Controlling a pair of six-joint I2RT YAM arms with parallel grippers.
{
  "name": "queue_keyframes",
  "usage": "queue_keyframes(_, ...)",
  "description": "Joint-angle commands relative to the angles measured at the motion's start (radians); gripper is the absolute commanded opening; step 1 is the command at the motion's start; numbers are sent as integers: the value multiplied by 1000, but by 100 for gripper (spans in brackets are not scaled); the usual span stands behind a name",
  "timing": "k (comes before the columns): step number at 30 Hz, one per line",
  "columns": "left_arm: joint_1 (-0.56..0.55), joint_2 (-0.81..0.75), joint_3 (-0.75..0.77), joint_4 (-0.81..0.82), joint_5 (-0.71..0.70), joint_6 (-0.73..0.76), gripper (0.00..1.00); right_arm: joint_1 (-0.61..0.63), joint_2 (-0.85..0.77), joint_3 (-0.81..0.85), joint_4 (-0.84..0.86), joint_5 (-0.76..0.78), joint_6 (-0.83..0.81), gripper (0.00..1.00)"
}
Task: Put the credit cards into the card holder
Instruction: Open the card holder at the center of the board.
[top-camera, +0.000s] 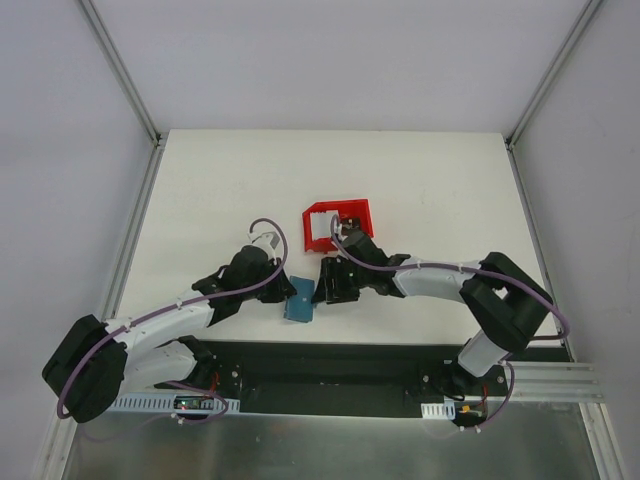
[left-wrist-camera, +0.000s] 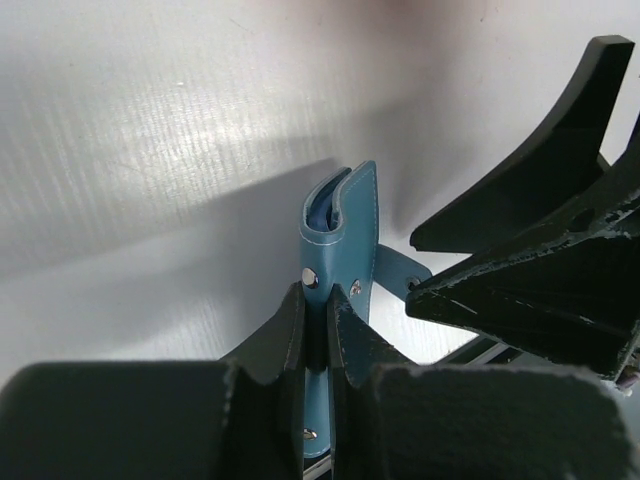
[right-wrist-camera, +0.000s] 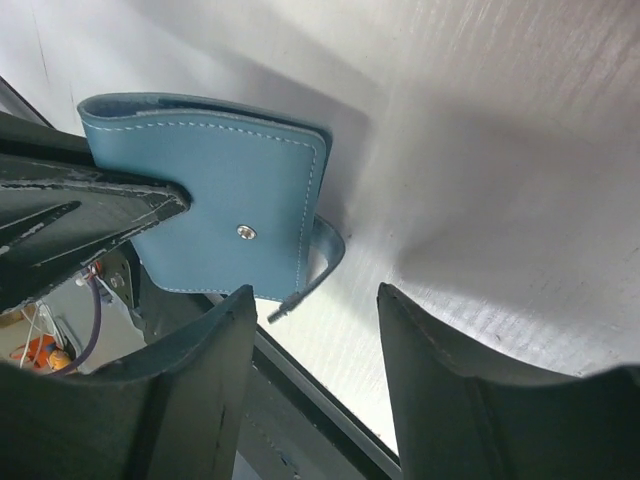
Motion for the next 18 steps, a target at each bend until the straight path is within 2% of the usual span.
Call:
queue_keyframes(1,-4,-16,8,-18,-47,5,0,9,3,9,-10,16,42,51)
queue_keyframes(9,-4,4,31,-30,-43,34,0,6,61,31,-13,1,31,20)
queue_keyframes(12,-4,7,33,-32,-43,38,0,7,54,26,-12,7,28,16)
queue_keyframes(14,-4,12,31,-32,-41,38,0,7,48,25,-15,18,16,4)
queue_keyframes(16,-4,30,33,-32,-43,38,1,4,26,20,-15,32,-4,0)
queue_keyframes(18,-4,41,37,-43,-44,31,19,4,-17,9,-13,45,-36,0)
